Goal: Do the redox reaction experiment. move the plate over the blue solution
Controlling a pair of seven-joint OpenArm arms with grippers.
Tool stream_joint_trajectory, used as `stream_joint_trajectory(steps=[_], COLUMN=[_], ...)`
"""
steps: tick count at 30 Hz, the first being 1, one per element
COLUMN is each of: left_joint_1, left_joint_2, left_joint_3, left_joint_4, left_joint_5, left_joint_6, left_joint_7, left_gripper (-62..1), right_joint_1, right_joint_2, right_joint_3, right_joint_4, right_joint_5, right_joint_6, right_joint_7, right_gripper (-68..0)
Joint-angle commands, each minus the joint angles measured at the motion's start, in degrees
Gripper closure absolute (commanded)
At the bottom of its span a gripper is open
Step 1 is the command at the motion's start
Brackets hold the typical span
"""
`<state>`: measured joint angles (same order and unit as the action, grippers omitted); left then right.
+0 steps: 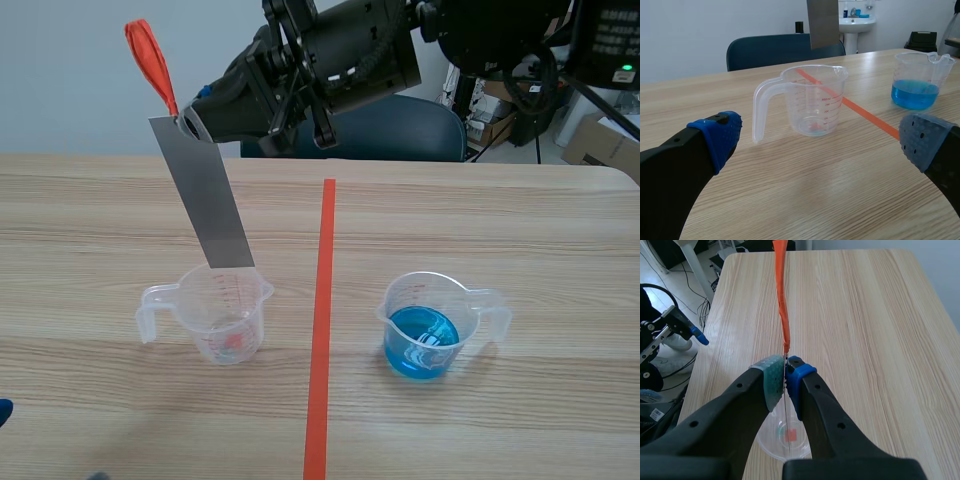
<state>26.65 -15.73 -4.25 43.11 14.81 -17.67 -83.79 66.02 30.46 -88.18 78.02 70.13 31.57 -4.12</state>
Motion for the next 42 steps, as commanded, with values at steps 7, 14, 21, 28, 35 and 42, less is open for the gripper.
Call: stream_joint_trajectory(steps=[7,14,21,28,35,42], left_joint_1=[-0.2,-0.2,-0.2,-0.2,-0.2,-0.2], left_joint_2=[-0.5,-0.5,-0.5,-0.5,-0.5,-0.5], left_joint_3=[-0.3,-0.3,-0.3,-0.3,-0.3,-0.3], left_joint_4=[0.5,0.5,0.5,0.5,0.5,0.5], left_joint_5=[-0.4,-0.4,-0.4,-0.4,-0.4,-0.4], left_joint_6=[0.0,0.0,0.0,0.0,0.0,0.0], left_joint_7=[-0.6,-0.6,-0.6,-0.6,-0.6,-0.6], left_gripper=[-62.3,-62.3,-62.3,-62.3,-62.3,-62.3], right_joint_1=[0.1,0.1,0.1,0.1,0.1,0.1], right_joint_2=[-0.3,-0.3,-0.3,-0.1,2.6,6.2], right_joint_3=[-0.7,-0.7,-0.7,-0.7,-0.7,-0.7], right_joint_4=[0.7,0.7,0.7,0.7,0.7,0.7], right_joint_5=[1.0,1.0,1.0,1.0,1.0,1.0], right_joint_6=[0.2,0.2,0.2,0.2,1.0,4.0], right_joint_7=[1.9,2.3,2.6,3.5,7.5,8.9], right_gripper=[-3.3,-3.3,-3.3,-3.3,-3.3,-3.3])
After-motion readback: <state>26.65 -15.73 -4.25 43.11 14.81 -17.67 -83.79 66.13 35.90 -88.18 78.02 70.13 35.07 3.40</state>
